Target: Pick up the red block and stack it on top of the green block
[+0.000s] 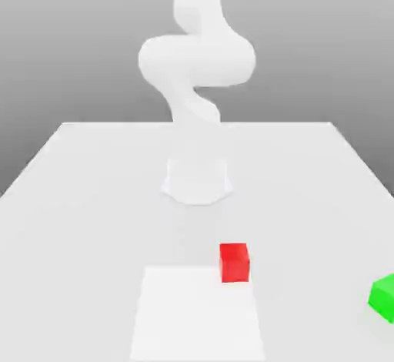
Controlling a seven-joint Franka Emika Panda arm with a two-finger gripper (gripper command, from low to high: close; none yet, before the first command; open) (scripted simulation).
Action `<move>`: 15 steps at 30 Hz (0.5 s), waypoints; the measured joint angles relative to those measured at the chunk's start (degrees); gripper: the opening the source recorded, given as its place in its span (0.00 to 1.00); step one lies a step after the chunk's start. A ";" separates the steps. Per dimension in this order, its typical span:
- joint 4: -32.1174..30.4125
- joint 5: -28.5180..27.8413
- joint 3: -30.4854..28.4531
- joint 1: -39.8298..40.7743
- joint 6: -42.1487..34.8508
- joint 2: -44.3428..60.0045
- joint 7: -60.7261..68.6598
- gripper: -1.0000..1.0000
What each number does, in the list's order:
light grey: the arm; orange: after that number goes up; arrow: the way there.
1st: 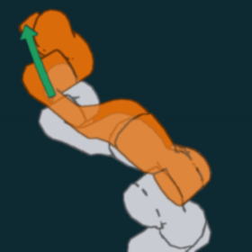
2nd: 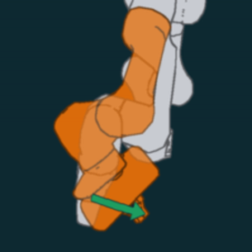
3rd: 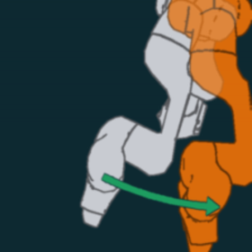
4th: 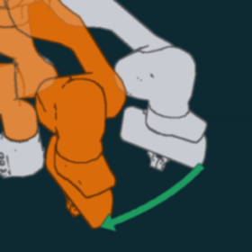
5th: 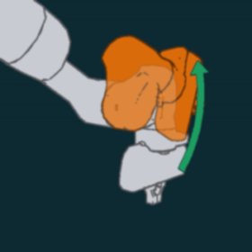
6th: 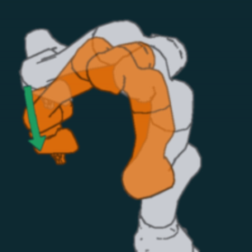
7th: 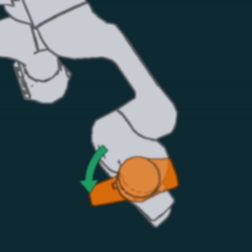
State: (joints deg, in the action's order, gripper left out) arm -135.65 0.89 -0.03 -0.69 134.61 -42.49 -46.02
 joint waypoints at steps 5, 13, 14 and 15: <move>-9.17 1.87 0.81 -1.58 6.70 8.13 -0.60 0.50; -24.66 3.27 3.88 -4.23 17.76 21.55 -2.86 0.50; -26.81 3.18 4.32 -4.63 19.33 23.50 -3.38 0.50; -28.87 3.03 4.92 -4.87 21.16 25.81 -3.99 0.50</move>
State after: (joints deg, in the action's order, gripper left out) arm -164.52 3.92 4.89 -5.56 155.77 -16.68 -50.01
